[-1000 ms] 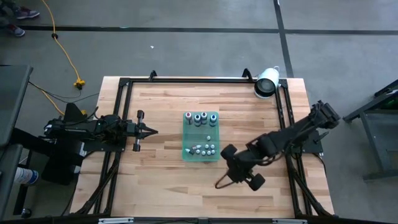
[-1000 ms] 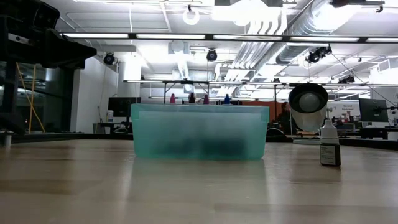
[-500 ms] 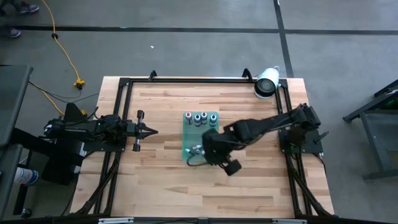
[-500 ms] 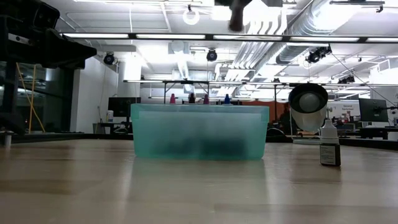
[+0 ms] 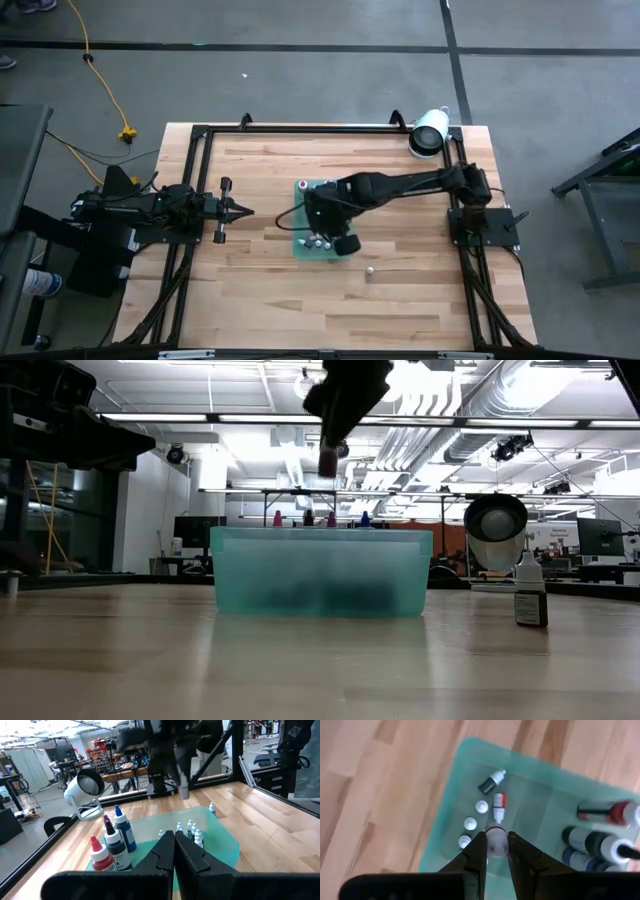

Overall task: Pick & Place food coloring
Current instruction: Put the small orange food coloring bottle into the green bin

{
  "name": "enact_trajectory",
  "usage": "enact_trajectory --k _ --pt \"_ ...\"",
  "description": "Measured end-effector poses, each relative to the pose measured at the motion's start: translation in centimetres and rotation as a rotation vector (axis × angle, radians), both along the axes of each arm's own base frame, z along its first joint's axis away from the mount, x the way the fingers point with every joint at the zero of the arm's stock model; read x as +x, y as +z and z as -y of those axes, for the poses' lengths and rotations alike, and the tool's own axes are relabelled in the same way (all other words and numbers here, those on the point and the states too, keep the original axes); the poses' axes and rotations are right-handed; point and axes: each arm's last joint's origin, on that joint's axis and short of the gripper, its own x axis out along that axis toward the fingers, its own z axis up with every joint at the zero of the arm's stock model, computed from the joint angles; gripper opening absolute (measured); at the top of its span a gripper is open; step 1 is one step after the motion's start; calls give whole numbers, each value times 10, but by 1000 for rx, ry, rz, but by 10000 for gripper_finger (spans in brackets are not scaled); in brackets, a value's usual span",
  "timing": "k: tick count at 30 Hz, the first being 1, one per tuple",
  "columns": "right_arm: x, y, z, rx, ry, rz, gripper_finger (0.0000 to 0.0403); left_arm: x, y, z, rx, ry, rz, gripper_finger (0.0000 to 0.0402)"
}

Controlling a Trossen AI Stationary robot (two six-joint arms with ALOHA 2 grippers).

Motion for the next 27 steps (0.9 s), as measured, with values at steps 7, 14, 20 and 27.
enact_trajectory --k 7,14,20,27 --pt "15 -29 25 54 -211 -77 55 0 0 0 0 0 0 0" --pt "30 -56 44 102 -391 -100 55 0 0 0 0 0 0 0" --pt "40 -78 53 115 -496 -116 55 0 0 0 0 0 0 0" --pt "43 -89 56 67 -657 -85 55 0 0 0 0 0 0 0"
